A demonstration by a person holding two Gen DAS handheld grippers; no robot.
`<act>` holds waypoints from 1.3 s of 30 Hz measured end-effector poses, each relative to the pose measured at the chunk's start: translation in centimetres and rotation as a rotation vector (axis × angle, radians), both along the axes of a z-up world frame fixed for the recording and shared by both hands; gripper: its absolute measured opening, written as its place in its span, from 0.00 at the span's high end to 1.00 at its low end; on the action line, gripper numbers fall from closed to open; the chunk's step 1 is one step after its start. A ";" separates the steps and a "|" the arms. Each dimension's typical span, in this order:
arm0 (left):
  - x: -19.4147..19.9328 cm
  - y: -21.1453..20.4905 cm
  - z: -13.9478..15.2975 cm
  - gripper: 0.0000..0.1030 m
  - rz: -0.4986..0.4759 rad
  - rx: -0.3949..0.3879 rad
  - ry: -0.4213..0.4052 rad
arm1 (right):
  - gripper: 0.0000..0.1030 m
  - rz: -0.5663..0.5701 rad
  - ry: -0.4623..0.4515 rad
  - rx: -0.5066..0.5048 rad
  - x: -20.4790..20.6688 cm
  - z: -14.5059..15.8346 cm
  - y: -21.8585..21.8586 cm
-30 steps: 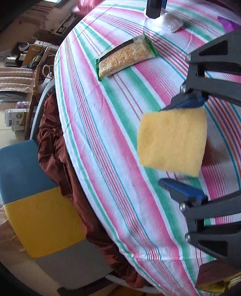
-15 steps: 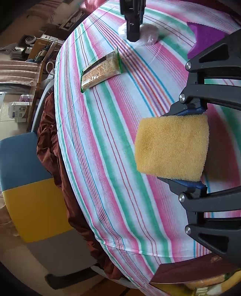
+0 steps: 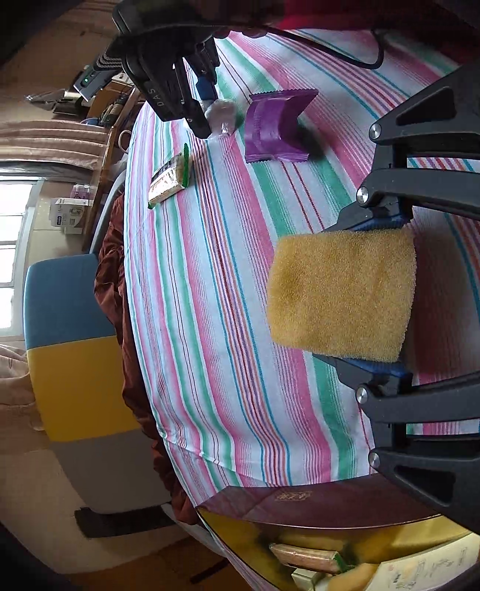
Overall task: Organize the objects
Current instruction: 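Carry the yellow sponge into the gold tin with the left gripper while the right gripper holds the white ball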
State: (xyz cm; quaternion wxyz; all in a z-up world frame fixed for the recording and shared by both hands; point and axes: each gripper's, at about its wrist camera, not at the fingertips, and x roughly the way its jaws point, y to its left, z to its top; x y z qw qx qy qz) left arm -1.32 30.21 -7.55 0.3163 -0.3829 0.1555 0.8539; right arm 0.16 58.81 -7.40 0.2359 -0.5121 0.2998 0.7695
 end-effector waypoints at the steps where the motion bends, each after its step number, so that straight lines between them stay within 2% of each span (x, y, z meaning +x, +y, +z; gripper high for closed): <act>1: 0.0 -0.1 -0.1 0.49 0.001 0.009 0.000 | 0.67 0.003 -0.003 0.005 0.0 0.0 0.0; 5: -0.1 0.0 -0.2 0.49 -0.002 0.027 0.012 | 0.67 0.014 -0.013 0.020 1.1 0.1 1.0; 8: -0.2 0.0 -0.4 0.49 0.000 0.042 0.014 | 0.67 0.022 -0.021 0.026 0.6 0.4 -0.4; 19: -0.2 -0.4 -0.6 0.48 0.002 0.071 0.004 | 0.68 0.035 -0.029 0.050 1.1 0.1 -0.6; 33: -0.1 -0.5 -0.5 0.49 0.002 0.075 0.001 | 0.68 0.043 -0.037 0.071 -1.0 -0.5 -1.4; 37: -0.1 -1.0 0.2 0.49 0.017 0.089 -0.040 | 0.68 0.046 -0.044 0.083 -2.4 -1.1 -1.5; 39: 0.2 -1.6 0.9 0.49 0.020 0.093 -0.029 | 0.68 0.049 -0.045 0.089 -2.1 -0.9 -1.6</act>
